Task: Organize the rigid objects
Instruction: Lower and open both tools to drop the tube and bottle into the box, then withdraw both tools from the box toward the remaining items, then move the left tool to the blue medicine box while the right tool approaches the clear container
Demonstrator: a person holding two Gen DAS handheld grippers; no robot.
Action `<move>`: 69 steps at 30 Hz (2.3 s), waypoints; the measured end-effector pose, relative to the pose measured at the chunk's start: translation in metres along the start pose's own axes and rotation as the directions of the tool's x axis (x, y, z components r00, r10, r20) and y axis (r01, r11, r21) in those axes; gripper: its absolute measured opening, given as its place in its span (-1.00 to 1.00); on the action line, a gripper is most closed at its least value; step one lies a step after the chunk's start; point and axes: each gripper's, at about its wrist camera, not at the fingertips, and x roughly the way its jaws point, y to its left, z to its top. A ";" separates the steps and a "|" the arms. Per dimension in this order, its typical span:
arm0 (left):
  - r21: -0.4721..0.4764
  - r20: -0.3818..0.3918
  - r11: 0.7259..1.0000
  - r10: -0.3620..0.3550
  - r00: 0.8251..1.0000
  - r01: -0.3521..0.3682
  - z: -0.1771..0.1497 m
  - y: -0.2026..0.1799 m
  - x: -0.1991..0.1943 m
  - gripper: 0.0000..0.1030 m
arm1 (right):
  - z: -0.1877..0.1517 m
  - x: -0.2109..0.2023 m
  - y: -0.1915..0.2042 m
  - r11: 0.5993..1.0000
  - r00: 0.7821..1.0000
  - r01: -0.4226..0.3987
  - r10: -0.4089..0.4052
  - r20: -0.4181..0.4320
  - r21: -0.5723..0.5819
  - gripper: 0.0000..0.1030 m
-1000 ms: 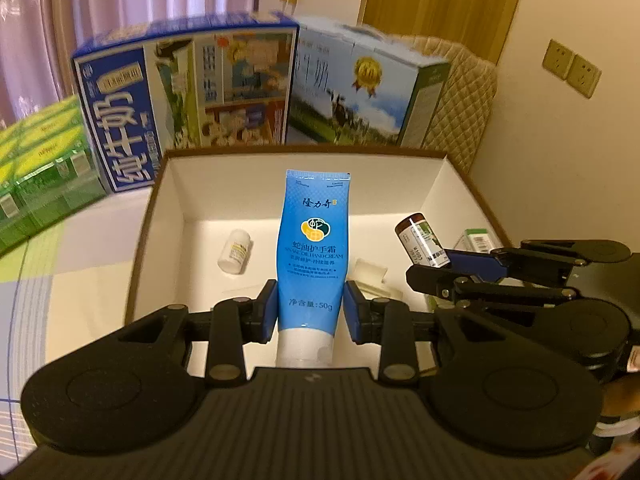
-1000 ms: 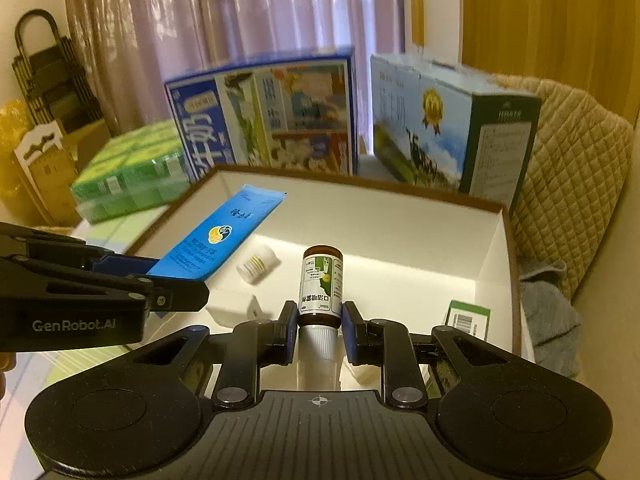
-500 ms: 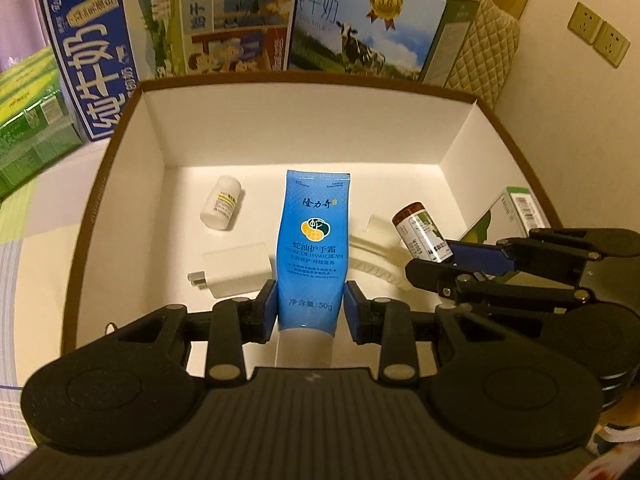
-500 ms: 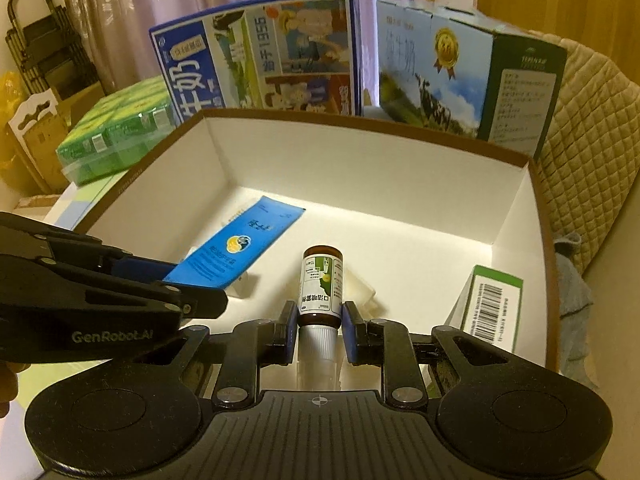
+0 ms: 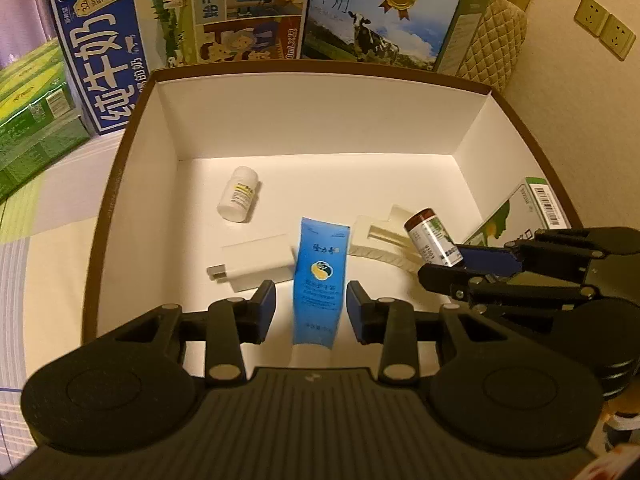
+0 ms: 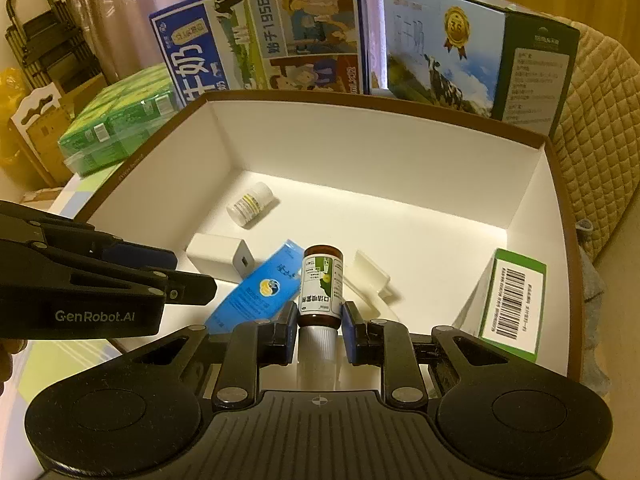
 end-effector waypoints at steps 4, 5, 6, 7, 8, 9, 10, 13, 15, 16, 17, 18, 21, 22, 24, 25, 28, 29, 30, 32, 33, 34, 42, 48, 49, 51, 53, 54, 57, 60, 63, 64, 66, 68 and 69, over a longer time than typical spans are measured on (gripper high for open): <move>0.006 0.004 1.000 0.008 1.000 -0.008 -0.001 0.003 -0.002 -0.29 | 0.003 0.000 0.003 1.000 1.000 0.011 -0.011 -0.005 0.009 -0.35; 0.008 0.005 1.000 0.011 1.000 -0.011 -0.001 0.003 -0.003 -0.28 | 0.004 0.000 0.003 1.000 1.000 0.011 -0.011 -0.004 0.003 -0.24; 0.008 0.005 1.000 0.013 1.000 -0.013 -0.001 0.004 -0.003 -0.27 | 0.003 -0.002 0.004 1.000 1.000 0.010 -0.010 0.002 0.001 -0.09; 0.009 0.005 1.000 0.012 1.000 -0.012 -0.002 0.004 -0.003 -0.27 | 0.002 -0.003 0.004 1.000 1.000 0.011 -0.011 0.007 0.002 -0.04; 0.010 0.005 1.000 0.012 1.000 -0.012 -0.002 0.005 -0.004 -0.26 | 0.002 -0.004 0.003 1.000 1.000 0.011 -0.011 0.008 0.002 -0.03; 0.010 0.005 1.000 0.013 1.000 -0.013 -0.003 0.005 -0.004 -0.25 | 0.001 -0.005 0.003 1.000 1.000 0.009 -0.009 0.006 0.004 -0.03; 0.010 0.005 1.000 0.015 1.000 -0.015 -0.003 0.005 -0.005 -0.25 | 0.001 -0.005 0.003 1.000 1.000 0.008 -0.008 0.004 0.006 -0.02; 0.010 0.005 1.000 0.015 1.000 -0.015 -0.003 0.005 -0.005 -0.22 | -0.001 -0.006 0.003 1.000 1.000 0.009 -0.009 -0.001 0.010 -0.02; 0.012 0.007 1.000 0.017 1.000 -0.017 -0.004 0.005 -0.007 -0.21 | -0.002 -0.007 0.003 1.000 1.000 0.013 -0.013 -0.002 0.012 -0.02; 0.013 0.008 1.000 0.017 1.000 -0.017 -0.004 0.005 -0.008 -0.21 | -0.003 -0.007 0.003 1.000 1.000 0.014 -0.014 -0.001 0.014 -0.02; 0.014 0.009 1.000 0.017 1.000 -0.017 -0.005 0.005 -0.009 -0.20 | -0.003 -0.008 0.003 1.000 1.000 0.015 -0.015 0.000 0.018 -0.02; 0.013 0.010 1.000 0.018 1.000 -0.018 -0.005 0.005 -0.009 -0.20 | -0.003 -0.009 0.002 1.000 1.000 0.015 -0.015 0.001 0.023 -0.02; 0.012 0.014 1.000 0.020 1.000 -0.020 -0.007 0.005 -0.012 -0.20 | -0.003 -0.012 0.002 0.999 1.000 0.015 -0.015 0.006 0.029 -0.02; 0.011 0.015 1.000 0.021 1.000 -0.021 -0.007 0.005 -0.013 -0.20 | -0.004 -0.014 0.003 0.999 1.000 0.017 -0.017 0.009 0.029 -0.02; 0.011 0.019 1.000 0.022 1.000 -0.023 -0.008 0.004 -0.015 -0.19 | -0.004 -0.017 0.003 0.999 1.000 0.018 -0.018 0.014 0.033 -0.02; 0.011 0.021 1.000 0.022 1.000 -0.022 -0.009 0.004 -0.017 -0.20 | -0.005 -0.019 0.004 0.999 1.000 0.018 -0.018 0.017 0.035 -0.02; 0.007 0.028 1.000 0.022 0.999 -0.023 -0.011 0.004 -0.022 -0.19 | -0.007 -0.025 0.006 0.999 0.999 0.019 -0.020 0.026 0.040 -0.02; 0.006 0.031 1.000 0.022 0.999 -0.022 -0.012 0.004 -0.024 -0.19 | -0.007 -0.027 0.006 0.999 0.999 0.019 -0.020 0.029 0.042 -0.02; 0.006 0.034 1.000 0.022 0.999 -0.022 -0.012 0.004 -0.026 -0.19 | -0.008 -0.029 0.006 0.999 0.999 0.019 -0.020 0.032 0.044 -0.02; 0.005 0.041 1.000 0.020 0.999 -0.021 -0.014 0.004 -0.032 -0.19 | -0.009 -0.034 0.007 0.999 0.999 0.018 -0.020 0.040 0.050 -0.02; 0.005 0.046 1.000 0.019 0.999 -0.019 -0.015 0.004 -0.035 -0.19 | -0.010 -0.037 0.008 0.998 0.999 0.017 -0.019 0.044 0.053 -0.02; 0.005 0.051 1.000 0.017 0.999 -0.017 -0.017 0.004 -0.038 -0.19 | -0.011 -0.040 0.008 0.998 0.999 0.017 -0.019 0.048 0.055 -0.02; -0.004 0.088 1.000 -0.001 0.996 0.002 -0.032 0.007 -0.071 -0.19 | -0.027 -0.069 0.013 0.997 0.996 0.007 -0.014 0.084 0.083 -0.01; -0.021 0.112 1.000 0.001 0.994 0.002 -0.053 0.018 -0.102 -0.20 | -0.045 -0.094 0.019 0.995 0.994 -0.002 -0.010 0.109 0.105 0.00; -0.025 0.114 1.000 0.001 0.994 0.002 -0.057 0.020 -0.107 -0.20 | -0.048 -0.097 0.021 0.994 0.994 -0.004 -0.008 0.106 0.109 0.00; -0.037 0.114 0.999 0.007 0.993 -0.003 -0.067 0.025 -0.116 -0.20 | -0.056 -0.105 0.024 0.992 0.994 -0.011 -0.003 0.111 0.126 0.01; -0.048 0.112 0.999 0.012 0.994 -0.006 -0.077 0.029 -0.124 -0.20 | -0.064 -0.112 0.027 0.991 0.994 -0.025 0.011 0.110 0.133 0.01; -0.051 0.110 0.999 0.012 0.994 -0.007 -0.082 0.031 -0.127 -0.20 | -0.068 -0.115 0.030 0.991 0.994 -0.027 0.013 0.108 0.134 0.01; -0.063 0.093 0.998 0.016 0.996 -0.010 -0.101 0.036 -0.134 -0.20 | -0.080 -0.121 0.038 0.991 0.995 -0.039 0.027 0.095 0.130 0.02; -0.082 0.070 0.997 0.014 0.997 -0.008 -0.119 0.040 -0.137 -0.20 | -0.093 -0.121 0.046 0.990 0.997 -0.050 0.041 0.064 0.135 0.05; -0.098 0.046 0.995 0.007 0.999 -0.003 -0.137 0.041 -0.138 -0.20 | -0.106 -0.115 0.053 0.990 0.999 -0.052 0.049 0.020 0.128 0.08; -0.104 0.037 0.995 0.006 0.999 -0.002 -0.143 0.041 -0.138 -0.20 | -0.112 -0.113 0.056 0.991 0.999 -0.050 0.050 0.003 0.127 0.10; -0.117 0.022 0.993 -0.002 1.000 0.004 -0.155 0.042 -0.138 -0.20 | -0.121 -0.109 0.060 0.991 0.998 -0.048 0.052 -0.029 0.126 0.14; -0.126 0.005 0.992 -0.007 1.000 0.007 -0.164 0.042 -0.136 -0.20 | -0.130 -0.105 0.063 0.992 0.997 -0.044 0.051 -0.058 0.121 0.21; -0.129 -0.004 0.992 -0.010 1.000 0.010 -0.169 0.041 -0.135 -0.20 | -0.134 -0.103 0.065 0.992 0.996 -0.041 0.050 -0.074 0.116 0.26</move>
